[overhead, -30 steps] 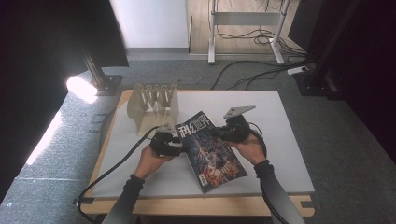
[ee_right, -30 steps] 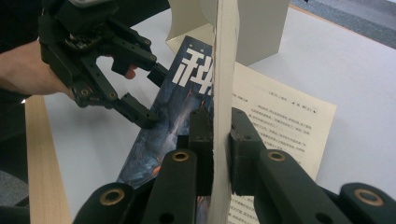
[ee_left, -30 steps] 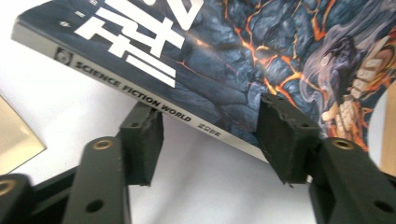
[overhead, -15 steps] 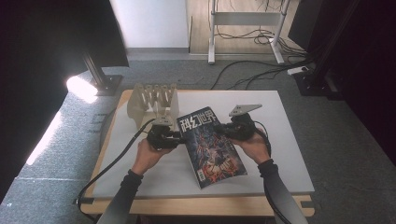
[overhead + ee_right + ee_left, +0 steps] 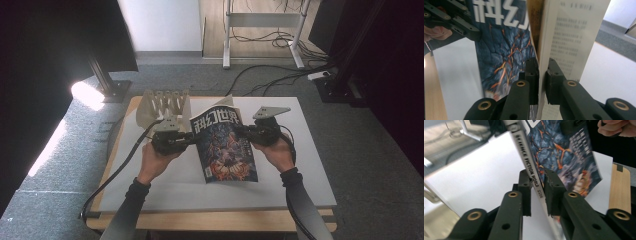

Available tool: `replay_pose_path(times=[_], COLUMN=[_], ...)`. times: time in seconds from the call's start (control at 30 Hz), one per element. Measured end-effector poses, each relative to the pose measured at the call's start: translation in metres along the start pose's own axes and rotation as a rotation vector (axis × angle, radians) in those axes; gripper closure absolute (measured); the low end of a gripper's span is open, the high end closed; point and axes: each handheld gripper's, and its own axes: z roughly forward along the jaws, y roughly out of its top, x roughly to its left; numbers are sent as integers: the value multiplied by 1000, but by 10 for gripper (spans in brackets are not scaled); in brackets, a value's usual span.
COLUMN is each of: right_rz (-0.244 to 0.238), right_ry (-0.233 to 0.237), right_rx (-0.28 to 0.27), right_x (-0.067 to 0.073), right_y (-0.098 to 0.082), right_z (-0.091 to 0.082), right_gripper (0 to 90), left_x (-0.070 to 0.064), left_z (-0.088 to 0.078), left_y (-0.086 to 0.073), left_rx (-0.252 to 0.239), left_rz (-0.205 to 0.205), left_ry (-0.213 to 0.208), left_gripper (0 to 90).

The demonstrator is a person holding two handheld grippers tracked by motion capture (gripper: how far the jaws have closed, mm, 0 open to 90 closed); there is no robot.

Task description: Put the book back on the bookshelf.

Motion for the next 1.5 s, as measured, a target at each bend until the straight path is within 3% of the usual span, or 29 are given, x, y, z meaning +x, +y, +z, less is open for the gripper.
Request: replay_pose_path(times=[0.13, 0.27, 0.4, 0.53, 0.7, 1.0, 1.1, 1.17, 1.33, 1.43, 1.5], right_rz=[-13, 1, -3, 3, 0, -10, -12, -8, -3, 4, 6], right_ry=[-17, -17, -11, -17, 11, 19, 23, 18, -5, -58, -68], right_rx=[5, -2, 6, 7, -3, -6, -6, -2, -7, -15, -15], right_x=[1, -1, -3, -6, -6, -7, -6, -7, -9, -13, -14], right_y=[-1, -7, -10, -15, -20, -22, -22, -22, -23, -27, -29], right_z=[1, 3, 0, -2, -7, -7, -8, -9, -10, -15, -16], right_gripper=[808, 807, 804, 800, 793, 785, 782, 767, 719, 611, 583], left_x=[-6, -7, -10, -11, -8, 1, 3, 4, 2, 2, 3], left_z=[-6, -5, -2, 4, 13, 27, 30, 30, 29, 27, 25], left_y=[1, 1, 5, 11, 22, 33, 34, 34, 33, 31, 29], left_rx=[10, 14, 35, 53, 50, 60, 60, 57, 52, 47, 40], left_rz=[63, 73, 98, 97, 91, 77, 76, 68, 70, 78, 69], left_ry=[34, 23, 40, 20, -10, -27, -24, -13, -13, -10, -19], left_gripper=[833, 828, 804, 721, 672, 658, 688, 800, 818, 823, 823])
